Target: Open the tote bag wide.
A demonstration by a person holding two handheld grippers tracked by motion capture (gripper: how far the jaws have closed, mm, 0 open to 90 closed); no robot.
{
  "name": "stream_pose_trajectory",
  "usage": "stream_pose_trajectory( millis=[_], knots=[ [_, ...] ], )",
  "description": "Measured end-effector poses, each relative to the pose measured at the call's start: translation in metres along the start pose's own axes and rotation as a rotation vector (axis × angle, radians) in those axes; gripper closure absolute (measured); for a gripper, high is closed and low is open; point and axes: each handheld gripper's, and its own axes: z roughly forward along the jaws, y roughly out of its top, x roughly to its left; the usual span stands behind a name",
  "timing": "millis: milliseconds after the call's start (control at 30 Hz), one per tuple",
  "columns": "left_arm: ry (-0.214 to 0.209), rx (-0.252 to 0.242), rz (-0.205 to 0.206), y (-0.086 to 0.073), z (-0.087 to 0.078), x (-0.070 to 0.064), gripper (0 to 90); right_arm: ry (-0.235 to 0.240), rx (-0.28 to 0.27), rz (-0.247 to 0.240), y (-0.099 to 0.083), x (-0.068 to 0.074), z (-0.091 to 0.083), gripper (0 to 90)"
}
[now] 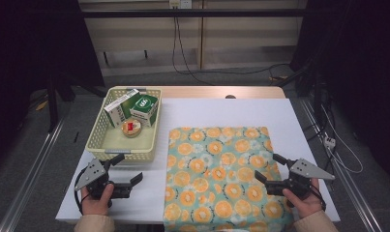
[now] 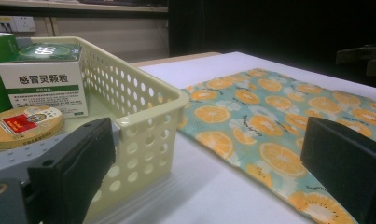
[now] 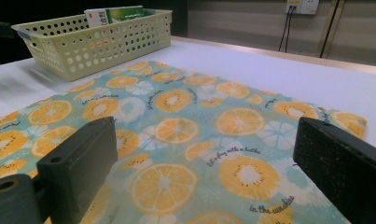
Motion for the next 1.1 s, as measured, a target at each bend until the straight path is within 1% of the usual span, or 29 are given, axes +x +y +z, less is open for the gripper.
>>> stream_pose_trajectory(
  millis=[67,200,233,300,367,433,500,567,633,667,700,800,933,967,1033,1067,1100],
  knots=[
    [0.000,0.000,0.002,0.000,0.000,0.000,2.8,0.001,0.015,0.004,0.000,0.001,0.002,6.1],
    [-0.001,0.000,0.005,0.001,0.000,-0.001,2.8,-0.010,0.045,-0.007,0.003,0.004,0.006,9.4],
    [-0.001,0.000,0.005,0.001,0.000,-0.001,2.8,-0.011,0.052,-0.017,0.004,0.005,0.006,10.0],
    [0.000,0.001,0.004,0.001,0.001,-0.002,2.7,0.014,0.073,-0.032,0.006,0.006,0.008,10.5],
    [-0.006,0.006,0.010,0.001,0.002,-0.002,2.7,0.021,0.098,-0.026,0.009,0.005,0.011,11.3],
    [-0.009,0.003,0.012,0.002,0.003,-0.002,2.7,0.014,0.119,-0.015,0.014,0.004,0.017,14.2],
    [-0.012,-0.004,0.007,0.003,0.005,-0.002,2.7,0.018,0.140,-0.040,0.021,0.003,0.024,14.8],
    [-0.015,-0.003,0.010,0.003,0.006,-0.002,2.7,0.059,0.142,-0.066,0.028,0.001,0.032,12.1],
    [-0.023,0.000,0.013,0.004,0.009,-0.002,2.7,0.073,0.161,-0.064,0.035,0.001,0.043,11.6],
    [-0.023,0.003,0.022,0.004,0.010,-0.002,2.7,0.075,0.171,-0.062,0.038,0.000,0.049,12.0],
    [-0.024,0.005,0.018,0.004,0.010,-0.002,2.7,0.082,0.184,-0.061,0.040,-0.001,0.055,11.5],
    [-0.028,0.007,0.022,0.005,0.010,-0.003,2.7,0.103,0.209,-0.065,0.048,-0.004,0.070,9.8],
    [-0.037,0.007,0.021,0.004,0.011,-0.003,2.7,0.115,0.217,-0.048,0.057,-0.011,0.086,8.1],
    [-0.039,0.015,0.034,0.004,0.010,-0.004,2.7,0.118,0.222,-0.046,0.059,-0.012,0.091,7.8],
    [-0.040,0.019,0.030,0.004,0.009,-0.005,2.9,0.128,0.234,-0.052,0.063,-0.014,0.098,7.7],
    [-0.044,0.023,0.032,0.004,0.008,-0.006,2.9,0.128,0.234,-0.052,0.063,-0.014,0.098,7.7],
    [-0.044,0.020,0.030,0.003,0.006,-0.006,2.9,0.123,0.232,-0.053,0.066,-0.016,0.105,7.7]
  ],
)
